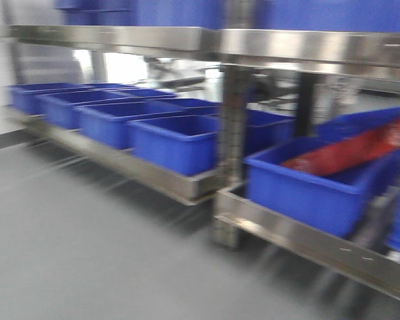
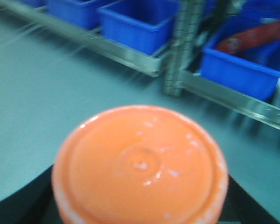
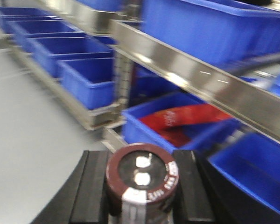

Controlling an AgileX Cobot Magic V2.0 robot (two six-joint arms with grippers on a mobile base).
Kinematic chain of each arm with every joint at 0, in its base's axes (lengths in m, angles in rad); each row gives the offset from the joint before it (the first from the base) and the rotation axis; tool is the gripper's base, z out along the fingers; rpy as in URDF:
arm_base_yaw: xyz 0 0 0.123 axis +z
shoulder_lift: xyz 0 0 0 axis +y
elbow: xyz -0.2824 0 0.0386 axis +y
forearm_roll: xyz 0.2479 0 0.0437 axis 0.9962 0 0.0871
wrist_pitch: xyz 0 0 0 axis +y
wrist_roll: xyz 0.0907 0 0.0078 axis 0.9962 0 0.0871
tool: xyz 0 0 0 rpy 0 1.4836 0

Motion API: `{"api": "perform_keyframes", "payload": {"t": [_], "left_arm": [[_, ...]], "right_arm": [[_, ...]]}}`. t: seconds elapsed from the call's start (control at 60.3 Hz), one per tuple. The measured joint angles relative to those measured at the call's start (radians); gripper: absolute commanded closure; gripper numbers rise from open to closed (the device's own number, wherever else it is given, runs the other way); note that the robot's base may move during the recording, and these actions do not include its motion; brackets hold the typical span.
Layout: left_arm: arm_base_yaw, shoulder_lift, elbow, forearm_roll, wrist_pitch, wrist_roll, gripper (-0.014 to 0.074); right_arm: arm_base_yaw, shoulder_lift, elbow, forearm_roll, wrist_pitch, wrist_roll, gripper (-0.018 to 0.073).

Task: Place cylindrical capacitor in blue bin on shelf
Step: 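Drive the base to the shelf of blue bins holding both objects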

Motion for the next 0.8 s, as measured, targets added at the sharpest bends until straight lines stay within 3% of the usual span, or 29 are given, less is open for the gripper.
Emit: {"api": "perform_keyframes", "payload": {"t": [0.796], "left_arm": [[0.0,0.0,0.0,0.0,0.0,0.0,0.0707]], "right_arm": [[0.0,0.0,0.0,0.0,0.0,0.0,0.0693]]}}
